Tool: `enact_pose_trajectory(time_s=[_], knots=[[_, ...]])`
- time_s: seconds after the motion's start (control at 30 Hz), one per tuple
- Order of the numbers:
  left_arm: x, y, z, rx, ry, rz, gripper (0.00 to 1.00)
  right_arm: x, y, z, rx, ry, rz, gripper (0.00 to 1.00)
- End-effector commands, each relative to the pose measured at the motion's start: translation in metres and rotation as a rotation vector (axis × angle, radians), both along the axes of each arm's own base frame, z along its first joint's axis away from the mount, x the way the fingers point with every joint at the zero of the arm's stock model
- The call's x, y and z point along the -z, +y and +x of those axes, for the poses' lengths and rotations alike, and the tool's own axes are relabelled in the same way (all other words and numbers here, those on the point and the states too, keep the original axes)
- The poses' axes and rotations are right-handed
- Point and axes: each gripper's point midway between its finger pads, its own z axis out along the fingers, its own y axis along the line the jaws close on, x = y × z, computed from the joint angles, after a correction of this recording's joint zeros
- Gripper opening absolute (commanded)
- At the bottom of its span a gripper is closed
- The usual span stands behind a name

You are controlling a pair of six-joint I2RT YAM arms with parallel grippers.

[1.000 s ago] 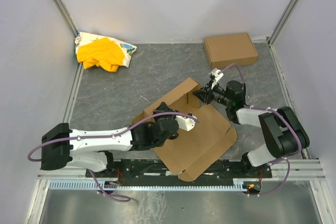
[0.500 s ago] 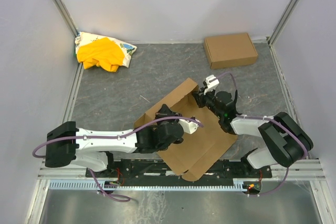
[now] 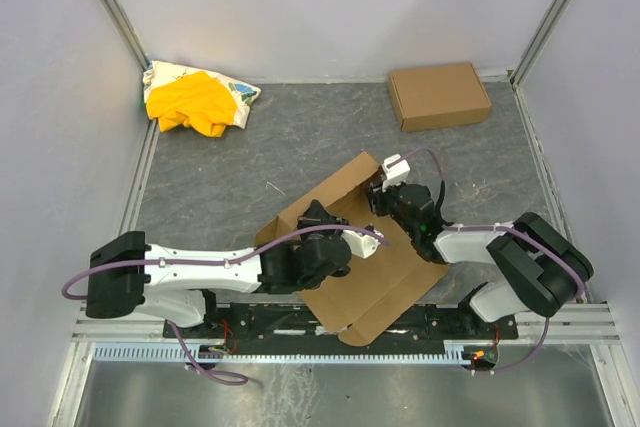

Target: Fold the paper box

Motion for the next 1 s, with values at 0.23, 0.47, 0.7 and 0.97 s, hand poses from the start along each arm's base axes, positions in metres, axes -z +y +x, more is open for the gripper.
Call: enact_pose_trajectory(time_s=[0.23, 0.47, 0.7, 0.97], knots=[[0.01, -0.013, -0.009, 0.061, 0.073, -0.07, 0.03, 0.015, 0.002, 0.0, 0.046, 0.061, 0.039, 0.01], [0.009, -0.011, -0.009, 0.055, 0.071, -0.072, 0.03, 0.013, 0.008, -0.004, 0.023, 0.082, 0.071, 0.2], [0.007, -0.009, -0.008, 0.034, 0.063, -0.085, 0.1, 0.001, 0.003, -0.012, 0.021, 0.085, 0.085, 0.5], [-0.028, -0.013, -0.004, -0.041, 0.04, -0.255, 0.46, -0.034, -0.018, -0.022, 0.056, 0.045, 0.046, 0.58]])
